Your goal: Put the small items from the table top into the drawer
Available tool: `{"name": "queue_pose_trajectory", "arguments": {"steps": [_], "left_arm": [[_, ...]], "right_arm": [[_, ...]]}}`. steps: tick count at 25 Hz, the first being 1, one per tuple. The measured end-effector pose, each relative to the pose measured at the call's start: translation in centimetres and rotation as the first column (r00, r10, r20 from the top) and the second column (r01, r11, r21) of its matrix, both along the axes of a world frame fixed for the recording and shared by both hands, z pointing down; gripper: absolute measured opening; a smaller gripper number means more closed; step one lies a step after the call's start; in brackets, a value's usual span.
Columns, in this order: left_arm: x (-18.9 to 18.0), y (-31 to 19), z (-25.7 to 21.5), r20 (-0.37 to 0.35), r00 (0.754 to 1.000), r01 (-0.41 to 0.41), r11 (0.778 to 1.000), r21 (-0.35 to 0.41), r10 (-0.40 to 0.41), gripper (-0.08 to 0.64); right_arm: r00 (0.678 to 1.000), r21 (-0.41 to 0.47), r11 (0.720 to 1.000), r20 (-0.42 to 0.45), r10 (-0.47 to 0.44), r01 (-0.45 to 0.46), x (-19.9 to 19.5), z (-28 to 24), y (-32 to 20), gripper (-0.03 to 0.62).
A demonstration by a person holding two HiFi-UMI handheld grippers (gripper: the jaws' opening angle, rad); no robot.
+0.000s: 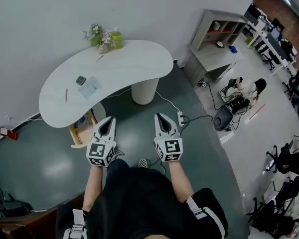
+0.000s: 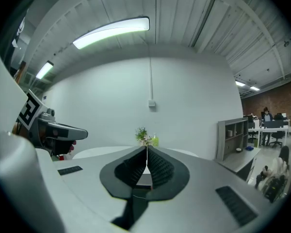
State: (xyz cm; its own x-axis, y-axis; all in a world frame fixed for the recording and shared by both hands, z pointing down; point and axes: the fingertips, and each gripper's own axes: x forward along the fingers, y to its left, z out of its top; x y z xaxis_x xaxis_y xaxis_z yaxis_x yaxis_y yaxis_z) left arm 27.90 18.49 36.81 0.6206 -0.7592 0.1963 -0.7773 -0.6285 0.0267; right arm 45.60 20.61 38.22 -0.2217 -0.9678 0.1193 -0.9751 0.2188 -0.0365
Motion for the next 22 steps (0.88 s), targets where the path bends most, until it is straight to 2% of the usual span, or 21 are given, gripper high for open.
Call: {"name": "queue_pose_trajectory", "arguments": {"steps": [10, 17, 22], "left_arm": [[2.6, -4.1, 1.6, 0.026, 0.999, 0.045, 0.998, -0.041, -0.044, 0.02], [3.0, -11.0, 3.3, 0.016, 1.0, 0.019, 0.997, -0.073, -0.018, 0.02], [2.8, -16.3, 2.8, 0.008, 1.0, 0.008, 0.998, -0.068, -0.008, 0.02]], "right_arm": [[0.998, -0.04, 0.997, 0.029, -0.064, 0.065, 1.8, 2.2, -4.8, 0.029], [0.998, -0.059, 0.996, 0.021, -0.065, 0.066, 1.4, 3.4, -11.3, 0.029], [0.998, -0.08, 0.994, 0.01, -0.068, 0.069, 1.0, 3.4, -16.4, 0.029]]}}
